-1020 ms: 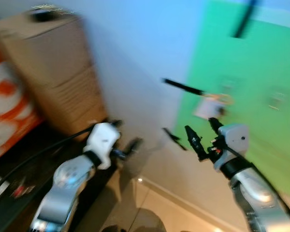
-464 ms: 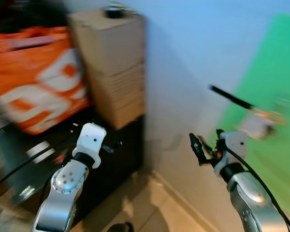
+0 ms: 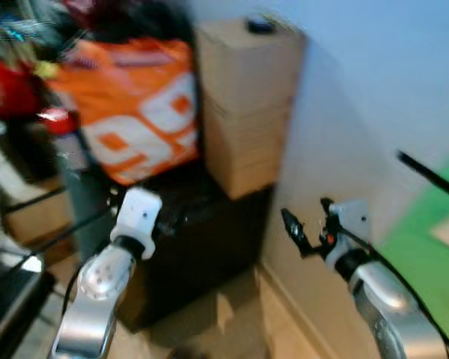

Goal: Hang keys on a hook

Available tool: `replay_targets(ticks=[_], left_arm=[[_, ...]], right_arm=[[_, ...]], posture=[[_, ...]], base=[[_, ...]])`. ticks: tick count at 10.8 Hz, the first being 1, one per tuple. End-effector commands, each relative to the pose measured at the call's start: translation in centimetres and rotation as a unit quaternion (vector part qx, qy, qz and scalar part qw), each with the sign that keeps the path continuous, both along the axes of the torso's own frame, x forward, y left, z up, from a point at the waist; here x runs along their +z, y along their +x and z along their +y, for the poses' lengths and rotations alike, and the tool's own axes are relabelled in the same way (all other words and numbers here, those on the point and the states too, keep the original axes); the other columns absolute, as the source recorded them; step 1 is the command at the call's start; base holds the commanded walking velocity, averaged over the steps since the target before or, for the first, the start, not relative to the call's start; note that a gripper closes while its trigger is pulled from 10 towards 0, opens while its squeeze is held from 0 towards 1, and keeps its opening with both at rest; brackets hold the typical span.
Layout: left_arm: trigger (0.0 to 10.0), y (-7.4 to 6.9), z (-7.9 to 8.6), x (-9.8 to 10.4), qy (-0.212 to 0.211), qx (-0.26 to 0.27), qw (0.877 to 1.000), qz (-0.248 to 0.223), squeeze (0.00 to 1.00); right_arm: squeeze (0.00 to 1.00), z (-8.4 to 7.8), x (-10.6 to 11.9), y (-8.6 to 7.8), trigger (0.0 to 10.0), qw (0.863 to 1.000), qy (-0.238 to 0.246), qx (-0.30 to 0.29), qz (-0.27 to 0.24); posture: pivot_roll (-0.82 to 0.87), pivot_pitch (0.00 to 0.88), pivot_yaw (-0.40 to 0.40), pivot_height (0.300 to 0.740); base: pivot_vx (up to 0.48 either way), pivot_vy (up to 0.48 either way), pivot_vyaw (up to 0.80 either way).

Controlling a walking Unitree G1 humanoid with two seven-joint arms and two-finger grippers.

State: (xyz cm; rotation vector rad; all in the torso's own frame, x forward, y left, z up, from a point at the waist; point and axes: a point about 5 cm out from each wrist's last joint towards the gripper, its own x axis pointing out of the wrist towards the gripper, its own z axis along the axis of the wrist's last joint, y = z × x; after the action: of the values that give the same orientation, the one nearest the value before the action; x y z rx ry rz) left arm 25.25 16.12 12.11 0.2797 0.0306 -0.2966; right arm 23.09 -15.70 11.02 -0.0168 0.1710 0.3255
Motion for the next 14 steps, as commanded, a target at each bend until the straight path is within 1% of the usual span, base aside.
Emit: replay_targets(ticks=[1,7,8,10,11,12,13,14], left_arm=[[10.0,-0.1,0.0,-0.1,-0.004,0.0,1.0,0.005,0.0],[10.0,-0.5,-0.1,-0.2,-0.013,0.004,1.0,0.009,0.0],[10.0,-0.6,-0.1,-0.3,-0.013,0.005,1.0,0.01,0.0],[10.0,-0.7,-0.1,-0.3,-0.013,0.006,1.0,0.012,0.0],[10.0,-0.8,0.0,-0.4,-0.013,0.006,1.0,0.013,0.0],[10.0,-0.8,-0.1,-0.4,-0.013,0.005,1.0,0.014,0.0],[10.0,-0.8,0.0,-0.4,-0.012,0.004,1.0,0.015,0.0],[10.0,-0.8,0.0,-0.5,-0.007,-0.001,1.0,0.018,0.0]], right_arm=[[1.0,0.1,0.6,0.2,10.0,1.0,0.0,0.012,-0.008],[1.0,0.1,0.6,0.4,10.0,0.998,-0.013,0.055,-0.005],[1.0,0.0,0.5,0.3,10.0,0.997,-0.034,0.068,-0.004],[1.0,-0.4,0.2,0.4,10.0,0.995,-0.066,0.073,-0.001],[1.0,-0.5,0.1,0.4,10.0,0.995,-0.065,0.074,0.001],[0.96,-0.6,0.1,0.4,10.0,0.995,-0.068,0.074,0.003],[0.28,-0.7,-0.2,0.4,10.0,0.995,-0.076,0.07,0.008],[0.0,-0.9,-0.5,0.3,10.0,0.994,-0.083,0.063,0.012]], posture=[[-0.12,0.0,-0.003,0.74],[-0.12,0.0,-0.026,0.74],[-0.12,0.0,-0.028,0.74],[-0.12,0.0,-0.032,0.74],[-0.12,0.0,-0.032,0.74],[-0.12,0.0,-0.037,0.74],[-0.12,0.0,-0.037,0.74],[-0.13,0.0,-0.035,0.74]], base=[[0.315,0.0,0.79],[0.328,0.0,0.79],[0.33,0.0,0.65],[0.315,0.0,0.0],[0.311,0.0,0.0],[0.307,0.0,0.0],[0.307,0.0,0.0],[0.292,0.0,0.0]])
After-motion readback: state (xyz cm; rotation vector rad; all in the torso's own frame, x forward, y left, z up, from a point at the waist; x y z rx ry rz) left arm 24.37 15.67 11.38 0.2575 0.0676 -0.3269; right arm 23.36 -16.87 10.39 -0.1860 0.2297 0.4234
